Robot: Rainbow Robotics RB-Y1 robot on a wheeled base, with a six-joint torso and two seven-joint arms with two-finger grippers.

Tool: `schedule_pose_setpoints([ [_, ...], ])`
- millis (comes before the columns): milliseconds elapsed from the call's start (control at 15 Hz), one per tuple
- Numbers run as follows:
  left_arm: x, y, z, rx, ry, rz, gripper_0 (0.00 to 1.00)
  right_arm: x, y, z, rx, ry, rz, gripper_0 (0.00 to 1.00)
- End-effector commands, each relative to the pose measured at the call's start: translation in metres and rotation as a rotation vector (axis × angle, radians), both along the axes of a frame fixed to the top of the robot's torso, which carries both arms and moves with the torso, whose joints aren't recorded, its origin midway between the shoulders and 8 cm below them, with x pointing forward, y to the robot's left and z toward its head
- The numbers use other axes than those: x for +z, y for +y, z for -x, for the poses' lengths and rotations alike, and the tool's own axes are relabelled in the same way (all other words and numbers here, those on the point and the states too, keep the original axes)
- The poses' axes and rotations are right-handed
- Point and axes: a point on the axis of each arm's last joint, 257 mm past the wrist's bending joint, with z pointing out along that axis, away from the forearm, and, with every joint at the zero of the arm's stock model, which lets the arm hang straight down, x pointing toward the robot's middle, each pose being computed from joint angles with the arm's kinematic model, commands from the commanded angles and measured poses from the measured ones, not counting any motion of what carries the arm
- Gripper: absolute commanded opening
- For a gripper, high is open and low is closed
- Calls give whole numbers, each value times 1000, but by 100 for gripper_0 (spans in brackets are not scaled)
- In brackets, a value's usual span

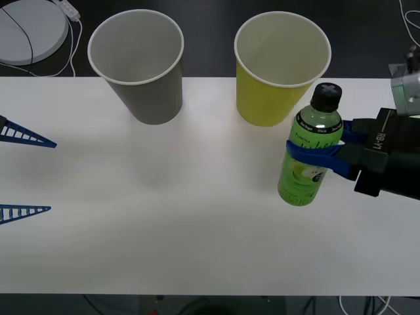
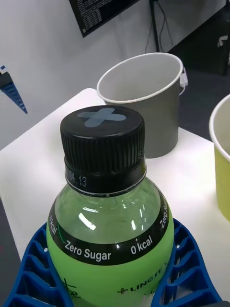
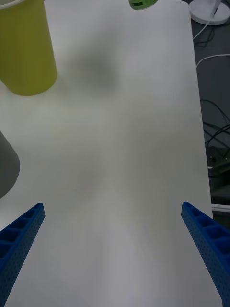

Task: Put the can into the green bin and the plastic bottle into the gray bin

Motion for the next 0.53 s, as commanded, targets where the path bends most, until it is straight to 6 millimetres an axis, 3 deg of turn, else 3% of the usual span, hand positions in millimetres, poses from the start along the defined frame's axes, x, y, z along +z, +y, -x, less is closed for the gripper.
schedule_pose_setpoints([
  [67, 0, 0, 0, 0, 0, 0, 100, 7, 14, 4, 16, 20, 26, 0],
  [533, 0, 0, 0, 0, 0, 0, 100, 18, 42, -26, 97, 14, 58, 0],
])
